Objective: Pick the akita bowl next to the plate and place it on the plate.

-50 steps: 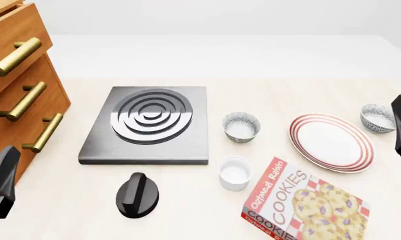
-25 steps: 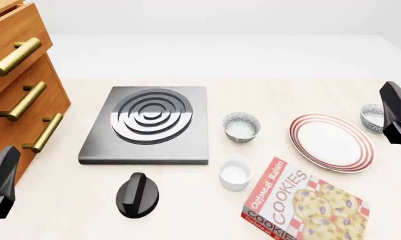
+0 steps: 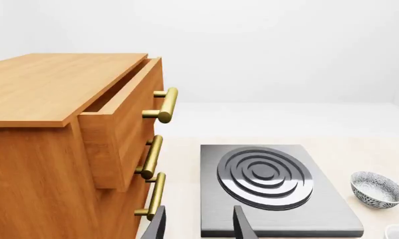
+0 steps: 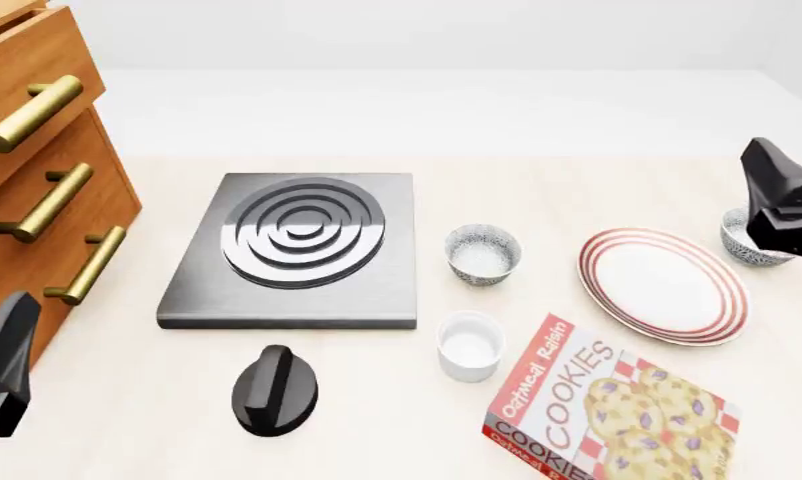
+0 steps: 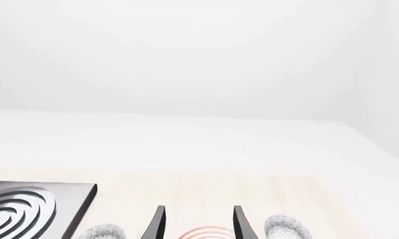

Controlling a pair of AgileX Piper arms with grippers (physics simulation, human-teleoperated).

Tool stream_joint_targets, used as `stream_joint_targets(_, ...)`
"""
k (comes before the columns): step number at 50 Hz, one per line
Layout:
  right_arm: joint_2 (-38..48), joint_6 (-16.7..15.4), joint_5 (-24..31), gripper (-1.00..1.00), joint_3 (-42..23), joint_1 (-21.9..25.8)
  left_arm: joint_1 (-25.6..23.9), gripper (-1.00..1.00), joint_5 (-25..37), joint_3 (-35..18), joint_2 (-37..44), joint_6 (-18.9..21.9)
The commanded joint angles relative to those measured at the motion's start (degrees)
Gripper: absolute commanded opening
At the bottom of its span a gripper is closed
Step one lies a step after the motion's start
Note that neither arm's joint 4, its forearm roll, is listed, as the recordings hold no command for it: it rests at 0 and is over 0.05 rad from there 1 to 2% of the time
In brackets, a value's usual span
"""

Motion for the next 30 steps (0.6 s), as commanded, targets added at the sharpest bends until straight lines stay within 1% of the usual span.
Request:
stream_joint_targets(1, 4.80, -0.52, -2.27, 1.00, -1.80, -0.52, 0.00, 1.00, 0.00, 0.00, 0.00, 0.00)
stream_joint_targets(11, 9.20, -1.52, -4.61, 1.00, -3.12, -0.95, 0.00, 1.00, 0.00, 0.00, 0.00, 0.00)
stream_joint_targets(21, 13.11, -1.76, -4.95, 1.00, -5.29, -1.38, 0.00, 1.00, 0.00, 0.00, 0.00, 0.00)
stream_joint_targets(30, 15.25, -2.73, -5.53, 1.00, -6.65, -1.63, 0.00, 1.00, 0.00, 0.00, 0.00, 0.00)
